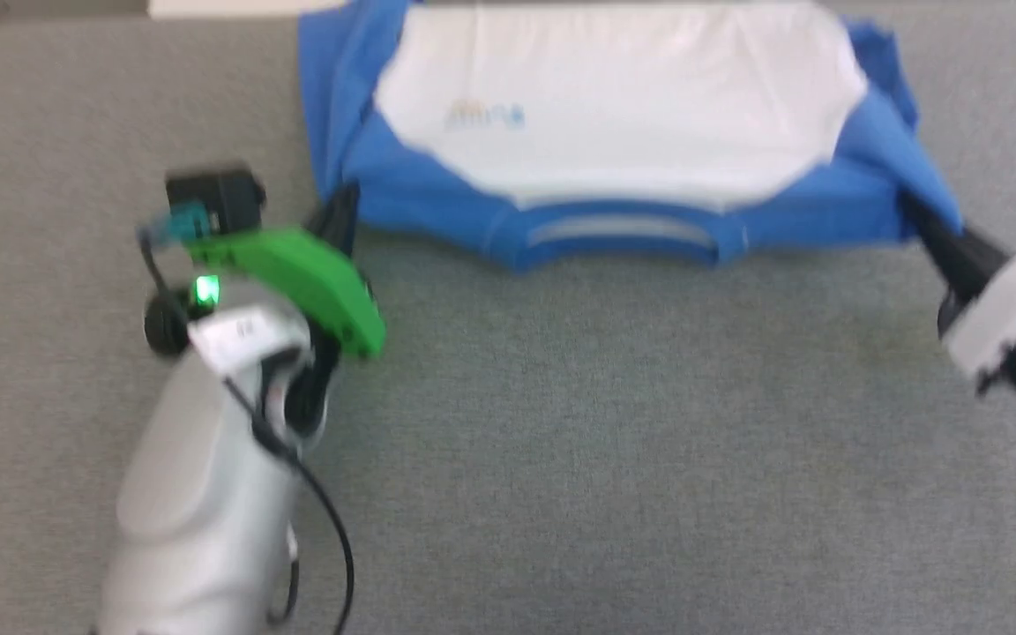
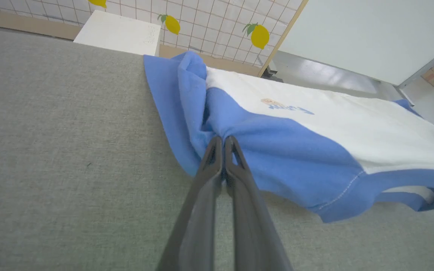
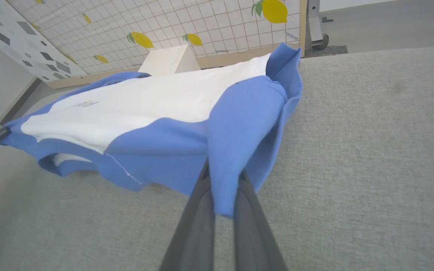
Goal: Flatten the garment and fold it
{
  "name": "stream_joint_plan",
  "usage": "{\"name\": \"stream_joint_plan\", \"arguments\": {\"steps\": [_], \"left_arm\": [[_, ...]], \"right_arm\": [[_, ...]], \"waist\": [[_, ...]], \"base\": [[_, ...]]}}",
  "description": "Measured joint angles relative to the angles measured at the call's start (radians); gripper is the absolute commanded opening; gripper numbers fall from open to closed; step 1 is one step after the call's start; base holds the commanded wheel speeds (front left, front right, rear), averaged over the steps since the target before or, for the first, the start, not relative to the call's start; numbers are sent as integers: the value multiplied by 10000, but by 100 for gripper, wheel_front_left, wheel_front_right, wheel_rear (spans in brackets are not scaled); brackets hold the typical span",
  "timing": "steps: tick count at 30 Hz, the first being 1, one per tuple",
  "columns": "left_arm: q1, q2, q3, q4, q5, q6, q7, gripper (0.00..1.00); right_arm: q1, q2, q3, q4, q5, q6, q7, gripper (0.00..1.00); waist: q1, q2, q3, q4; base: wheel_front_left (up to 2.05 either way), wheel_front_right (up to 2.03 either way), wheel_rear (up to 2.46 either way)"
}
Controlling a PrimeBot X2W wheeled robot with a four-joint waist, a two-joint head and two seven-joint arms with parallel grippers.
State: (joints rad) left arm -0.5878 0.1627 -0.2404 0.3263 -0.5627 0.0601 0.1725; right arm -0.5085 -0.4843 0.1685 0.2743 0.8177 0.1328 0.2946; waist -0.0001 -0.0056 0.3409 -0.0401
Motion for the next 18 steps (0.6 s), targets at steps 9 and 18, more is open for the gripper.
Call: {"name": "stream_joint_plan", "arguments": {"steps": [9, 18], "left_arm": [[3841, 378, -69, -3202, -416, 1080, 1352, 0], [6534, 621, -234, -4759, -518, 1927, 2176, 0]], "right_arm": [[3156, 520, -1206, -1597, -353, 2, 1057, 0], [5711, 1425, -2458, -3239, -1283, 2, 2744, 0]], "waist": [[-1, 0, -1545, 116], [-1, 0, -2375, 31]], "base": [[0, 0, 0], [0, 0, 0]]}}
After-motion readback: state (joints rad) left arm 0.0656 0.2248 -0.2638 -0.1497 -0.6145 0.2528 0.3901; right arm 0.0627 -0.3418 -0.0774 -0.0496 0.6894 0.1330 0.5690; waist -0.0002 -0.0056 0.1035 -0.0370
